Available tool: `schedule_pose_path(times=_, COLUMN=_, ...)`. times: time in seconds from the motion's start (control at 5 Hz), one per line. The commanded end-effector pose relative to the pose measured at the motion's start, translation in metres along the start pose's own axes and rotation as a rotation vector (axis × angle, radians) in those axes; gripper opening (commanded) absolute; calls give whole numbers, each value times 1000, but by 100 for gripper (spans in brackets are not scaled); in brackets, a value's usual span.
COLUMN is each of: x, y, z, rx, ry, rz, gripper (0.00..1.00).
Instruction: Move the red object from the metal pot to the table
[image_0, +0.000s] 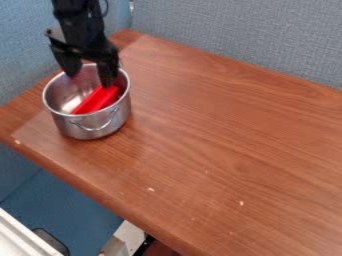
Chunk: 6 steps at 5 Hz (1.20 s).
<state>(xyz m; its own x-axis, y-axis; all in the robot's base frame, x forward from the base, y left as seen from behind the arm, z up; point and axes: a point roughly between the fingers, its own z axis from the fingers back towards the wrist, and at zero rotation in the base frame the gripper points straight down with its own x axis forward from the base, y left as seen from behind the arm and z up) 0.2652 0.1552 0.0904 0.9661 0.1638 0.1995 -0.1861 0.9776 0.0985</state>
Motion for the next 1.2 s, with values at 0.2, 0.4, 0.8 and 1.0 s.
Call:
schedule_pose_path(times=0.2, x=5, y=-6, z=1, rx=12, ry=-9, rz=94, gripper=100)
schedule_pose_path(times=0.4, x=10, y=0, z=-3, rx=23, ry=-6, rz=84, gripper=100)
schedule_pose_path(times=0.8, x=20, y=13, z=-6, rx=47, ry=5, rz=78, gripper=100)
schedule_pose_path(times=1.0, x=25, y=19, z=-7, rx=60, ry=11, rz=77, gripper=100)
